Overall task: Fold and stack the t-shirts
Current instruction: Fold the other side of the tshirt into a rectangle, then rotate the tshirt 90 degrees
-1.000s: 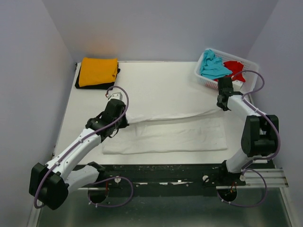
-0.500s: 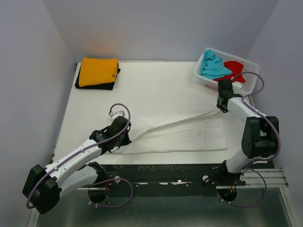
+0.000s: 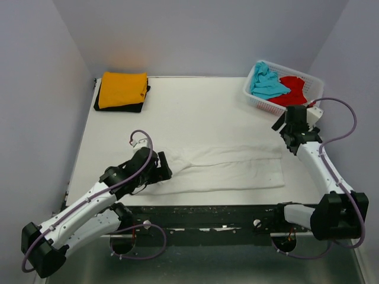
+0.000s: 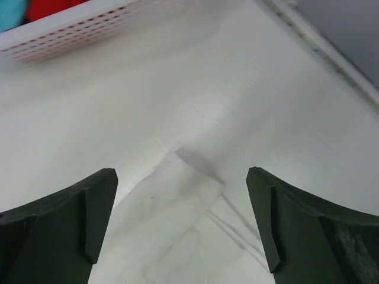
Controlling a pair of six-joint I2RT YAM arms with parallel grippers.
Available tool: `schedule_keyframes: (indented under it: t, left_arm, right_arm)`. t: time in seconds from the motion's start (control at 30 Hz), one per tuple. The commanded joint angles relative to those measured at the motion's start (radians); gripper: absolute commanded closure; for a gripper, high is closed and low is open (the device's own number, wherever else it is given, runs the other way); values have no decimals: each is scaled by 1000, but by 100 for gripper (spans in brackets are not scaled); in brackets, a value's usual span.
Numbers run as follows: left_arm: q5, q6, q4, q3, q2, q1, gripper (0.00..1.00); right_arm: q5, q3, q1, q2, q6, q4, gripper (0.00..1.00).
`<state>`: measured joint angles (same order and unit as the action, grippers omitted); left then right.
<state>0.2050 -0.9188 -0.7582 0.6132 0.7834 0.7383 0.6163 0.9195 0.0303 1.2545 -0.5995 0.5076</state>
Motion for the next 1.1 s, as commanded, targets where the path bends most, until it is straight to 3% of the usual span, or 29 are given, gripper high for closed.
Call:
schedule_keyframes:
  t: [0.0,0.07,0.13,0.23,0.43,0.57,0.77,0.9,1.0,1.07]
  left_arm:
    - [-72,69,232,33,53,3,1]
    - [-131,76,340,44,153,-10,1]
    - [-192,55,411,56,275,-49,1]
    - [-295,11,502,77,449,-135,1]
    - [-349,-10,559,211,749,-284,1]
    - [-369,4,442,486,978,-318,2]
    - [-553,-38,155,1232,1461,-366,1]
    - [-692,-62,73,1713,1713,-407,1]
    - [-879,-179,253,1740,1801,-442,1]
    - [-913,-222,324,1729,1819,-447,1]
  right_arm:
    - [-530,-83,-6,-43,91,-199,0]
    - [-837,-133,-5,-5,72,-306,0]
    - [-1006,-171,-1,57,43,-386,0]
    - [-977,-187,30,131,52,-388,0]
    - [-940,-252,40,178,53,-412,0]
    - [-1011,-306,50,188,38,-399,0]
    - [-1107,-440,121,48,-11,-305,0]
    - [-1184,-479,200,-17,-29,-259,0]
    - [-1183,-497,240,-62,-29,-269,0]
    - [-1205,-486,257,-50,-12,-273,0]
